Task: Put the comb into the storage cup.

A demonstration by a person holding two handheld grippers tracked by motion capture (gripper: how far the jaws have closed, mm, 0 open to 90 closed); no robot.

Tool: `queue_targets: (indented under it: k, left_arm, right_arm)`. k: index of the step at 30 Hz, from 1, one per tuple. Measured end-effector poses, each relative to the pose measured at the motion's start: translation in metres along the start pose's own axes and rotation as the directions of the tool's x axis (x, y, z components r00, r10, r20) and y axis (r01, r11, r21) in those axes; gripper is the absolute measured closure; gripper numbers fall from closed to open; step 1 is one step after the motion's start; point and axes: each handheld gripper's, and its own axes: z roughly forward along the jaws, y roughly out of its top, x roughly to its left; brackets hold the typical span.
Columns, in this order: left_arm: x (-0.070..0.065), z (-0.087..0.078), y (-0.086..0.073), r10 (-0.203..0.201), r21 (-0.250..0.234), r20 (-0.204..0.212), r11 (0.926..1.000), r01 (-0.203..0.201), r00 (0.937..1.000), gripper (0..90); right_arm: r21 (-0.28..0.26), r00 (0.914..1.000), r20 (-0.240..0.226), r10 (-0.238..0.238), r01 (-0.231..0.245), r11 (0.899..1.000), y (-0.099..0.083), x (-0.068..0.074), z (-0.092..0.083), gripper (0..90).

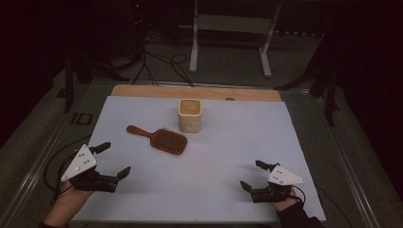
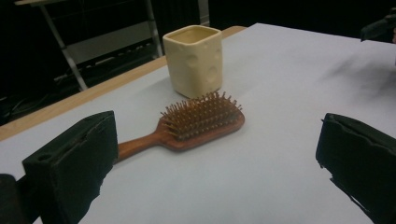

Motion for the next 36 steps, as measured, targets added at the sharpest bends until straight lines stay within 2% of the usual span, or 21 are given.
queue_targets:
  k: [11,16,17,18,21,23,36]
  left_arm:
    - [0.015,0.013,0.018,-0.005,0.025,-0.021,0.9997,0.006,0.9998,0.0]
    - [0.018,0.019,0.023,-0.009,0.047,-0.014,0.9988,0.010,0.9999,0.0]
    - [0.022,0.029,0.027,-0.022,0.088,0.002,0.9958,0.022,0.9997,0.0]
    - [0.023,0.032,0.029,-0.032,0.102,0.011,0.9943,0.031,0.9994,0.0]
    - [0.026,0.037,0.030,-0.041,0.111,0.005,0.9930,0.040,0.9991,0.0]
    - [0.031,0.043,0.031,-0.061,0.111,-0.009,0.9919,0.062,0.9981,0.0]
    - [0.059,0.073,0.039,-0.077,0.186,-0.065,0.9786,0.088,0.9949,0.0]
  right_arm:
    - [-0.001,1.0000,-0.005,0.008,-0.008,1.000,0.000,0.000,0.000,8.9]
    - [-0.002,0.9999,-0.008,0.008,-0.008,1.000,0.000,0.000,0.000,8.9]
    - [-0.008,0.9999,-0.009,0.005,-0.005,1.000,0.000,0.000,0.000,8.9]
    - [-0.008,0.9999,-0.012,0.007,-0.007,1.000,0.000,0.000,0.000,8.9]
    - [-0.007,0.9999,-0.013,0.004,-0.004,1.000,0.000,0.000,0.000,8.8]
    - [-0.008,0.9999,-0.014,0.004,-0.004,1.000,0.000,0.000,0.000,8.9]
    - [-0.010,0.9998,-0.019,0.000,0.000,1.000,0.000,0.000,0.000,8.9]
